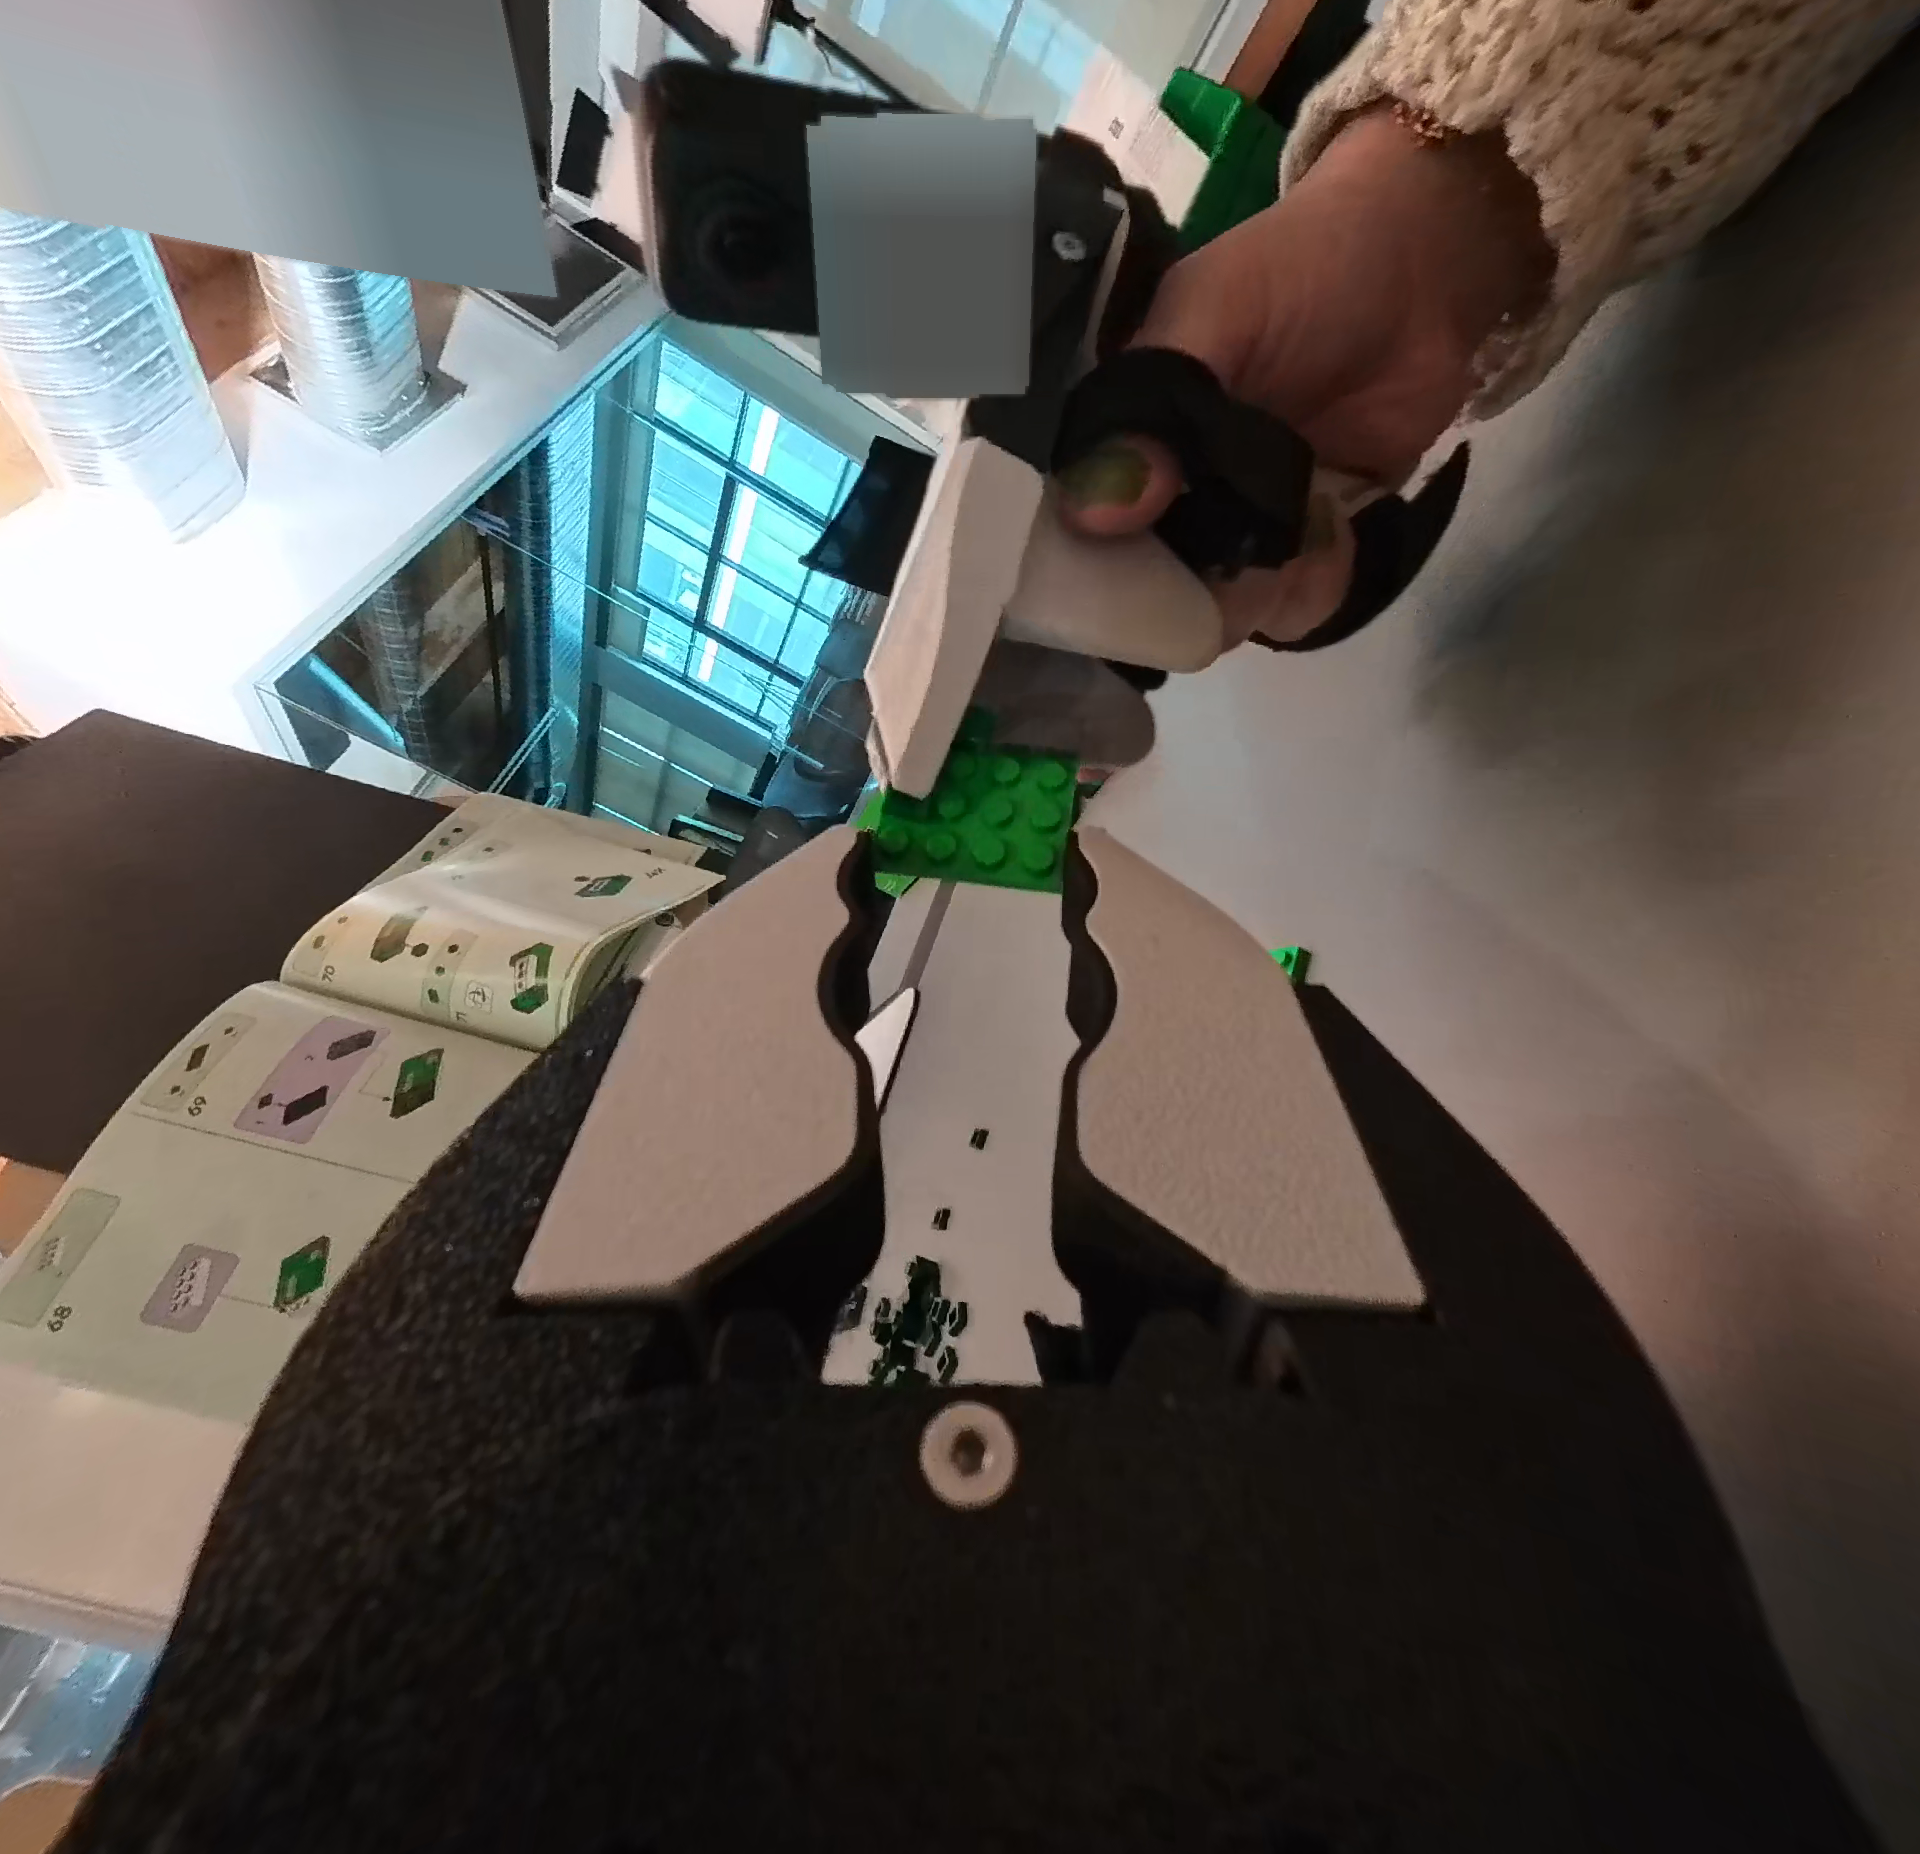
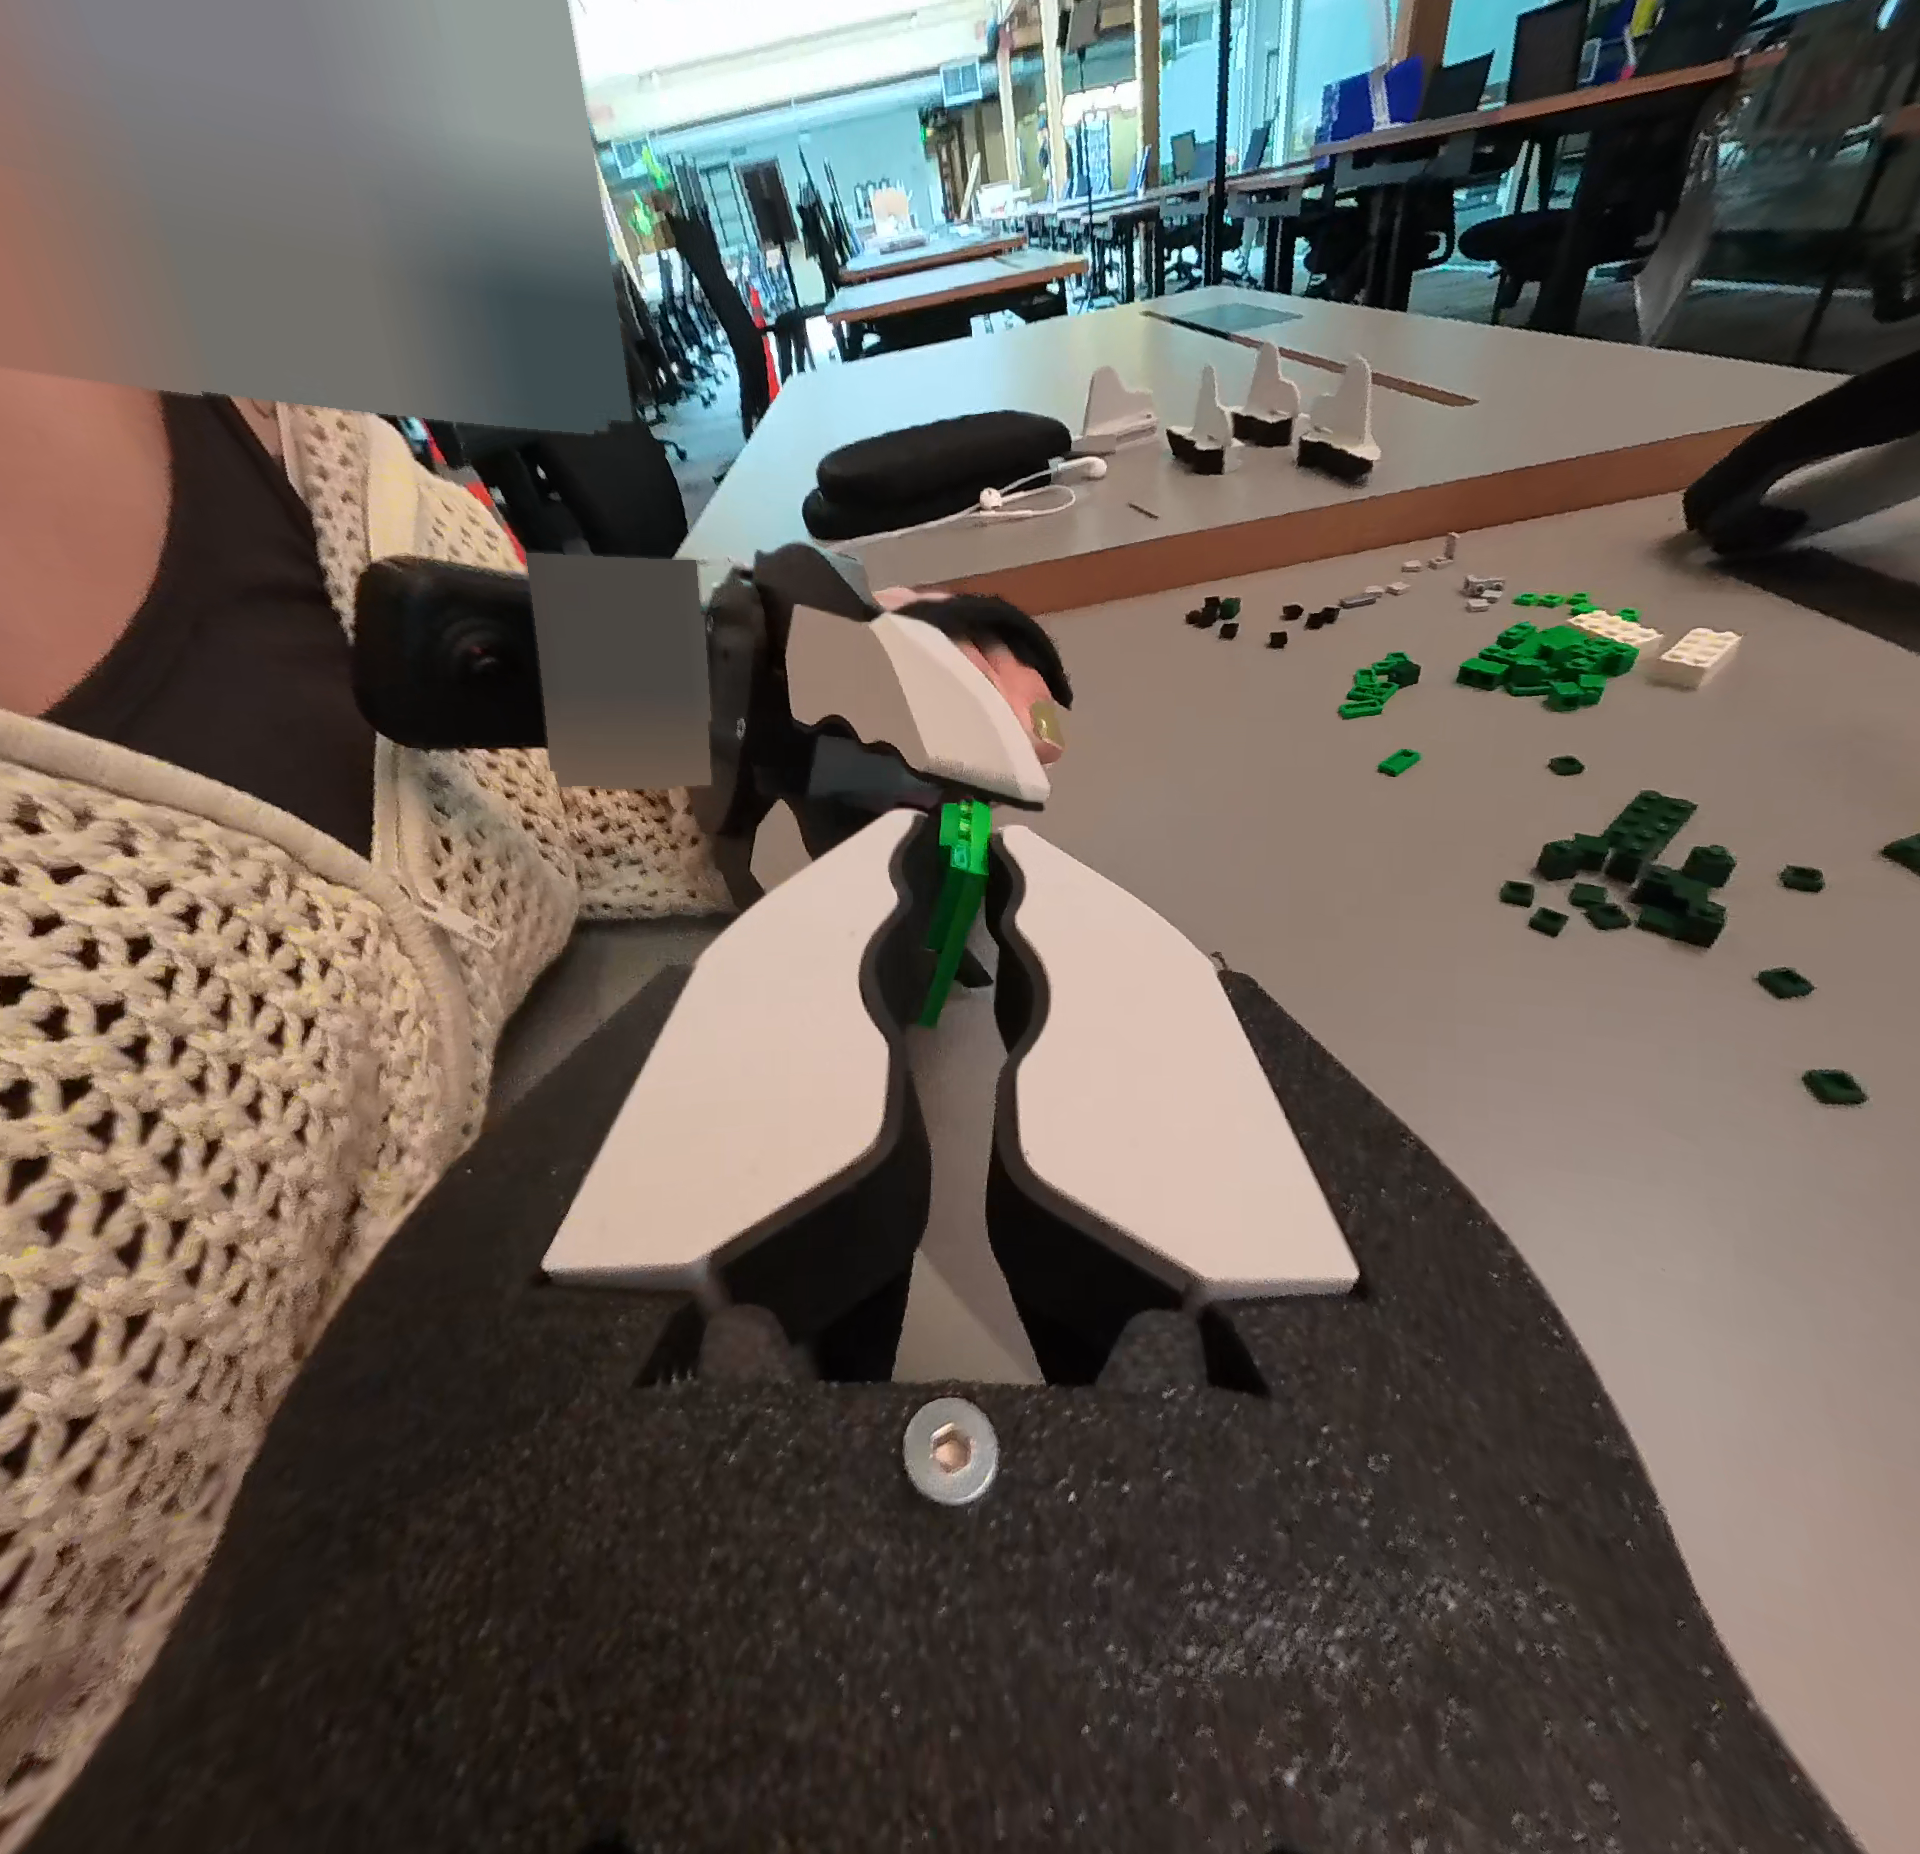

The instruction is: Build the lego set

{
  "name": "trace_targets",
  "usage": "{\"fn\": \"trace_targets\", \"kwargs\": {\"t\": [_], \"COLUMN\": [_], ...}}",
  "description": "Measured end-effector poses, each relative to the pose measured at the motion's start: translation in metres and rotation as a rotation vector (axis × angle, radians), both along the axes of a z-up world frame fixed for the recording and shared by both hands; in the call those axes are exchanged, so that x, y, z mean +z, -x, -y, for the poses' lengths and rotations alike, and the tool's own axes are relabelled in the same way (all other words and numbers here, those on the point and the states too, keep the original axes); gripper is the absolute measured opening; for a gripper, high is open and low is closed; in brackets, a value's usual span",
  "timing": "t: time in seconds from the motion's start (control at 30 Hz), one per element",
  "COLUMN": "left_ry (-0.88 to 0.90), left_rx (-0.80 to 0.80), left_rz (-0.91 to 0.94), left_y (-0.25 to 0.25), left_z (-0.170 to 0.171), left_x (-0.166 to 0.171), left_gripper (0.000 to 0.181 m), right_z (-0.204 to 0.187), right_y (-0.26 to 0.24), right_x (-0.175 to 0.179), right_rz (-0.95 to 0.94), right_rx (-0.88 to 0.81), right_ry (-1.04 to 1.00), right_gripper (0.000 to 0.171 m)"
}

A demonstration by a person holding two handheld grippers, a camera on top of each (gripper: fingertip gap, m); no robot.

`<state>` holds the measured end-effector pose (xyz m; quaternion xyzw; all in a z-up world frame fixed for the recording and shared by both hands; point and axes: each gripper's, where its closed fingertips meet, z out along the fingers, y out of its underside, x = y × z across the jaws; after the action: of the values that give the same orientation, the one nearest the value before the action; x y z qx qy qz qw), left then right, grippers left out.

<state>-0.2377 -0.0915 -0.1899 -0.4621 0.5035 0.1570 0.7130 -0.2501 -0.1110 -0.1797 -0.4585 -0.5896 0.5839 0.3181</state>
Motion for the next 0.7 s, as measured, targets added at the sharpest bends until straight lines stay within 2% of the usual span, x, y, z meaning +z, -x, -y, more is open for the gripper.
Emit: {"fn": "trace_targets", "kwargs": {"t": [0.03, 0.33, 0.7], "left_ry": [-0.001, -0.005, 0.16], "left_rx": [-0.002, -0.018, 0.058], "left_rz": [-0.004, -0.03, 0.066], "left_y": [-0.001, -0.005, 0.01], "left_z": [0.0, 0.001, -0.016], "left_x": [0.0, -0.003, -0.013], "left_gripper": [0.035, 0.035, 0.035], "right_z": [0.0, 0.002, -0.016], "right_y": [0.0, -0.005, 0.011], "right_x": [-0.001, -0.004, -0.009], "right_rz": [0.005, 0.046, 0.025], "right_rx": [-0.001, 0.022, -0.098], "right_ry": [-0.023, -0.136, 0.308], "right_gripper": [0.008, 0.008, 0.008]}}
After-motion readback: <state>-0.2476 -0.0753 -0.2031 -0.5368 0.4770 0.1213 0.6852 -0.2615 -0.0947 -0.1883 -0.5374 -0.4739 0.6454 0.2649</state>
